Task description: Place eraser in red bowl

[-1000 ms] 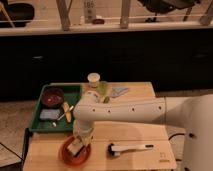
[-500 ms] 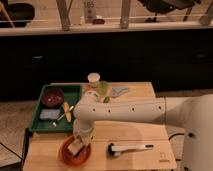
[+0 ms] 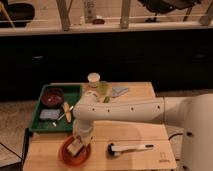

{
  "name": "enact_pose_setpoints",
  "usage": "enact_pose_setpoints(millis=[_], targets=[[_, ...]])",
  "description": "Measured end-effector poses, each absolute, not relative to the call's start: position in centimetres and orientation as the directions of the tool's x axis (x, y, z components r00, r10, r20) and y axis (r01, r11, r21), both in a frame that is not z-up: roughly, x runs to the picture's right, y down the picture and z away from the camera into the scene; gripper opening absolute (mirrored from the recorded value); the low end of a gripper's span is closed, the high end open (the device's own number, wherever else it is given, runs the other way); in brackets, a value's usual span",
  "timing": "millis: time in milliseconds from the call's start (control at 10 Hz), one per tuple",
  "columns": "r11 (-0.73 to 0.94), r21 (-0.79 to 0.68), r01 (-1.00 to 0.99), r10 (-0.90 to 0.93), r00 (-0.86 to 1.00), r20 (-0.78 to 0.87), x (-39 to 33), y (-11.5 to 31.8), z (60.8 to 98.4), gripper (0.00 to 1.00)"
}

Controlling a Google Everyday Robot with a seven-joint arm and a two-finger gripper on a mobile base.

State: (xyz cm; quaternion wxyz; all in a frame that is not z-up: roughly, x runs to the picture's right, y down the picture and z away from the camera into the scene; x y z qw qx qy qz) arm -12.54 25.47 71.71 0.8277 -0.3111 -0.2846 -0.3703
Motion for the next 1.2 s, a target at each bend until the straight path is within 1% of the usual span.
enact_pose_setpoints(millis=[500,600,1200], targets=[[0.53,-0.311,0.789,-0.432,0.566,0.702,-12.37,25.31,71.82,0.75],[0.53,-0.311,0.789,-0.431,0.567,0.702,-12.36,25.27,71.84,0.8],[0.525,-0.313,0.792,-0.429,0.563,0.706,-12.38,25.16,71.89,0.8]])
